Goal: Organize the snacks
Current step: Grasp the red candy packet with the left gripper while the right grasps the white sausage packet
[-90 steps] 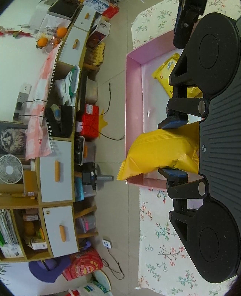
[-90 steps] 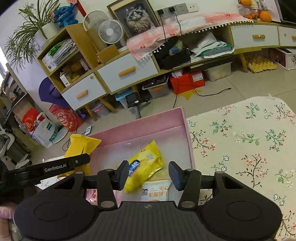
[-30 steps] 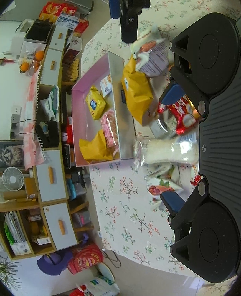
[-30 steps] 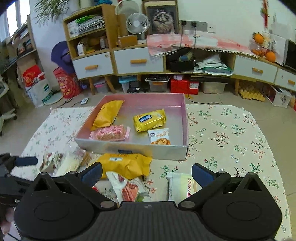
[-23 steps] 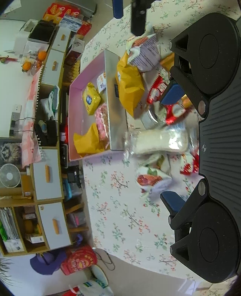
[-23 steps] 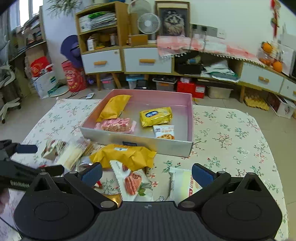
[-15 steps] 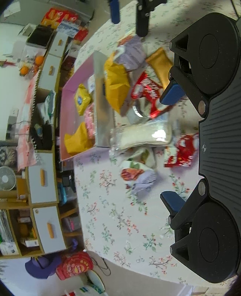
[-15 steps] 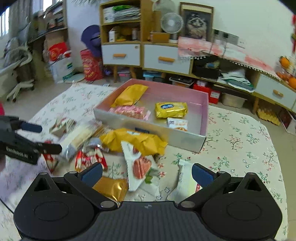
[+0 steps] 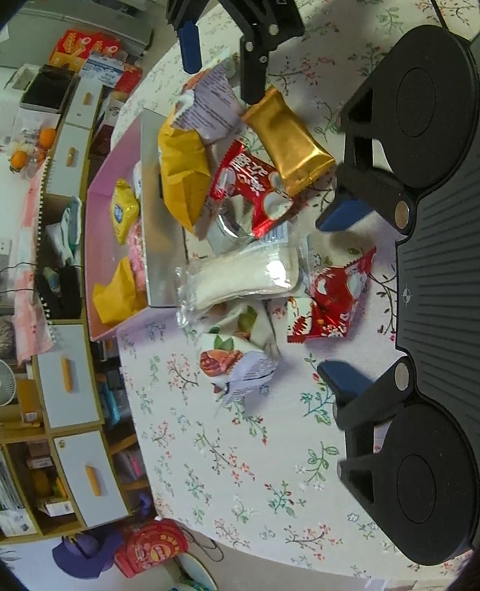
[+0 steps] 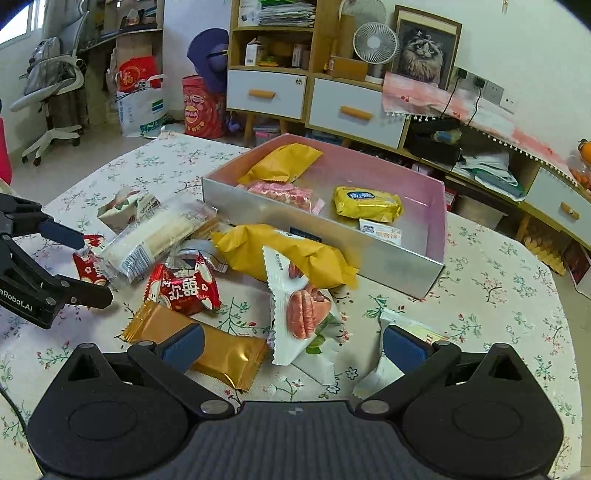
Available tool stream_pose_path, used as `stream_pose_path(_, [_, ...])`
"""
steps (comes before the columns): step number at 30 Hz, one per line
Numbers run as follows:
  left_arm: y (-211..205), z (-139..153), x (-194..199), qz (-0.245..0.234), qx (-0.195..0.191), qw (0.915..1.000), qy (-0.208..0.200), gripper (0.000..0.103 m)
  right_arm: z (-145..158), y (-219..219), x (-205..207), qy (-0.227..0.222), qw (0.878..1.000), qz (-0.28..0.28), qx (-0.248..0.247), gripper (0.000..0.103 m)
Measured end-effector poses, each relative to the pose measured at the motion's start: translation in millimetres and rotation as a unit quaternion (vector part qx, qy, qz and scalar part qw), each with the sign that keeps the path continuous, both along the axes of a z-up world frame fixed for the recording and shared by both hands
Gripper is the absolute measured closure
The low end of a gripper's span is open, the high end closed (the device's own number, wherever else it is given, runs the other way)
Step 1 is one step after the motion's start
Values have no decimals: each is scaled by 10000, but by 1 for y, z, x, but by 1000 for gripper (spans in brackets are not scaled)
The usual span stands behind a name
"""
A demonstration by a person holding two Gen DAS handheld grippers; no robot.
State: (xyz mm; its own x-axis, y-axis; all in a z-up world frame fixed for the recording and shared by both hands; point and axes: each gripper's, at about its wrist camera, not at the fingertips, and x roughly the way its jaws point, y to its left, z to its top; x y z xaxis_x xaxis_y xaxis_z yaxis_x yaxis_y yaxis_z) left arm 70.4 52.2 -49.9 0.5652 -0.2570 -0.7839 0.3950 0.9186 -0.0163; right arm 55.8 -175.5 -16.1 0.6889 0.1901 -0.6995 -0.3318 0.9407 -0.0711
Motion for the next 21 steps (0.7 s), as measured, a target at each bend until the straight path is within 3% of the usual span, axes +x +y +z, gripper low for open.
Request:
stream_pose_path(7, [2, -2, 1, 22, 69, 10000, -7, 61, -5, -4, 6, 5, 9997, -149, 205, 29])
stream_pose_path(21, [4, 1, 2, 169, 67, 9998, 58, 67, -8, -3, 11, 95, 9994, -225, 260, 60])
